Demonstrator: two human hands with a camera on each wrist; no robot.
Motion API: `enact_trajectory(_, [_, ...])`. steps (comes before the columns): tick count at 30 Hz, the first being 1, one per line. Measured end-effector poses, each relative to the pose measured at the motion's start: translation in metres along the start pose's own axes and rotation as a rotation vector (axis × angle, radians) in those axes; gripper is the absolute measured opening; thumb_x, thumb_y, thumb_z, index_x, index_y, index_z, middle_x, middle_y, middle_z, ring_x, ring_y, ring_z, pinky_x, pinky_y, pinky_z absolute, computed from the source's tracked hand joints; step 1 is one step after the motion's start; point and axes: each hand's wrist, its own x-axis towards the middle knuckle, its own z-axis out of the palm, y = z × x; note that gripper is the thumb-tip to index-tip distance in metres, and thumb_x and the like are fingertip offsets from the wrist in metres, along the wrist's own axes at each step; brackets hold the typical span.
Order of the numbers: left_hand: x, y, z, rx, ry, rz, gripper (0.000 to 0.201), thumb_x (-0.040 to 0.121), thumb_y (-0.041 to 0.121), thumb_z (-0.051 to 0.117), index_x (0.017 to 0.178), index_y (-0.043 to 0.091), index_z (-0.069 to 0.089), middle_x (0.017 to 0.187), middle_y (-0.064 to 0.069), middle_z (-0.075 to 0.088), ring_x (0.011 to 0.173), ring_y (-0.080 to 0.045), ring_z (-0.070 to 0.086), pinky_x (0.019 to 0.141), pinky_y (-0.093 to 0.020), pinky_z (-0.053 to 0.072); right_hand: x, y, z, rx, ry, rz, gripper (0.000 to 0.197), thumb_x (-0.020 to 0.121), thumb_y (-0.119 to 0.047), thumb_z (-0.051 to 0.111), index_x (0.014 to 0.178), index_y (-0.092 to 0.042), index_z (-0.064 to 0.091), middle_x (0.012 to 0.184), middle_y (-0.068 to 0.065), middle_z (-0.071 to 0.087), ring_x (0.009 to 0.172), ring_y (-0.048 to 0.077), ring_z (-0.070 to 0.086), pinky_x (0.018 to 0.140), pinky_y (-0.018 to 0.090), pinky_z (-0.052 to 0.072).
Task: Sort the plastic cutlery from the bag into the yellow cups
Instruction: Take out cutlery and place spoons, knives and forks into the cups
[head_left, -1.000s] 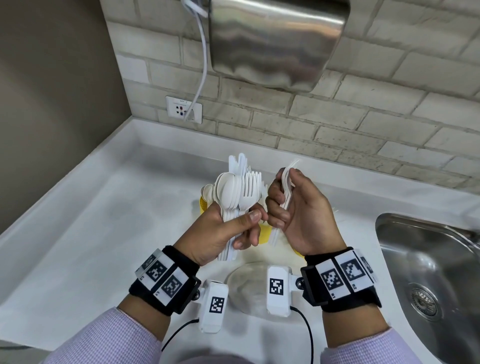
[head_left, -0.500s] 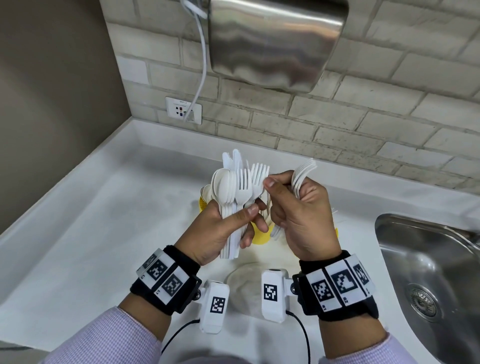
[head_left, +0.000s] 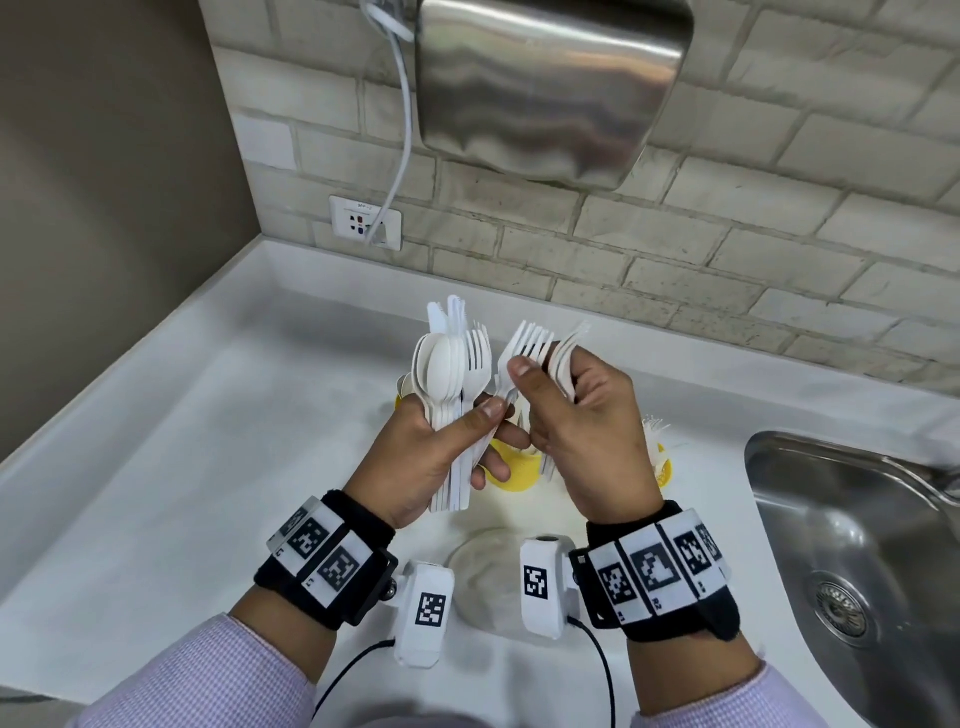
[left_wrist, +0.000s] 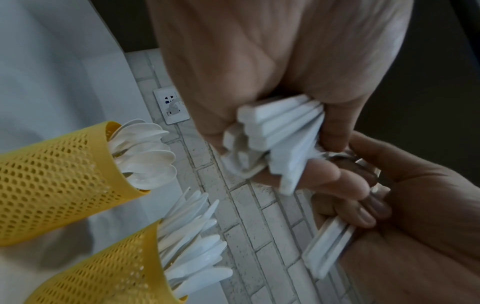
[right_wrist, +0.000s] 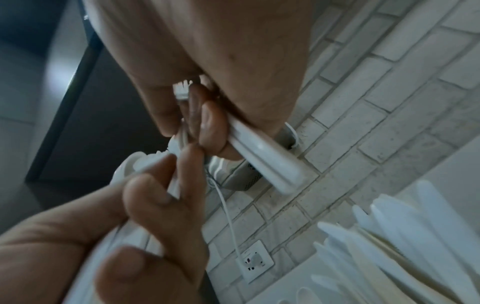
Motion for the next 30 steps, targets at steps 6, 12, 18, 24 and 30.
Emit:
enact_trajectory(6, [0.001,0.002,0.0,-0.049,-0.07,0.008,0.015,0.097,0.026,0.062,0.096,0.017,0.074,0.096,-0.022,0.074,0.048,-0.024,0.052,0.049,-0.028,0.043,0.01,0.016,0.002,0.017,0.155,-0.029,0.012,0.108,-0.012,0.047,0.097,-0.007,0.044,0.057,-0.001,0.047,0.042,0.015,0.04,0.04,0.027,0.036])
enact_trajectory(12, [-0.001,-0.001,-0.004,-0.078,-0.101,-0.043,0.017,0.095,0.026,0.063,0.102,0.015,0.074,0.085,-0.022,0.072,0.041,-0.015,0.036,0.047,-0.023,0.037,0.023,0.013,-0.014,0.326,0.394,-0.102,0.013,0.111,-0.019,0.04,0.106,-0.015,0.052,0.087,0.006,0.059,0.077,0.027,0.066,0.066,0.04,0.058])
enact_trajectory(18, [-0.002,0.0,-0.003,-0.085,-0.149,-0.068,0.018,0.095,0.025,0.064,0.1,0.013,0.076,0.069,-0.016,0.066,0.04,-0.012,0.035,0.045,-0.022,0.035,0.031,-0.003,-0.033,0.596,0.454,-0.174,0.01,0.11,-0.034,0.042,0.109,-0.024,0.043,0.07,0.007,0.051,0.049,0.021,0.048,0.055,0.032,0.049])
enact_trajectory(24, [-0.002,0.002,0.001,-0.073,-0.188,-0.056,0.025,0.095,0.029,0.066,0.106,0.009,0.072,0.069,-0.014,0.064,0.041,-0.013,0.035,0.046,-0.022,0.035,0.027,0.012,-0.029,0.266,0.353,-0.073,0.016,0.099,-0.023,0.065,0.098,-0.014,0.052,0.05,-0.007,0.028,0.038,0.009,0.021,0.041,0.018,0.025])
enact_trajectory(30, [-0.005,0.003,0.003,-0.115,-0.206,-0.092,0.049,0.084,0.036,0.071,0.107,-0.005,0.059,0.066,-0.014,0.066,0.038,-0.01,0.035,0.044,-0.021,0.035,0.011,0.019,-0.024,-0.045,-0.144,0.093,0.027,0.093,-0.031,0.066,0.095,-0.005,0.072,0.049,0.003,0.041,0.038,0.013,0.029,0.044,0.027,0.017])
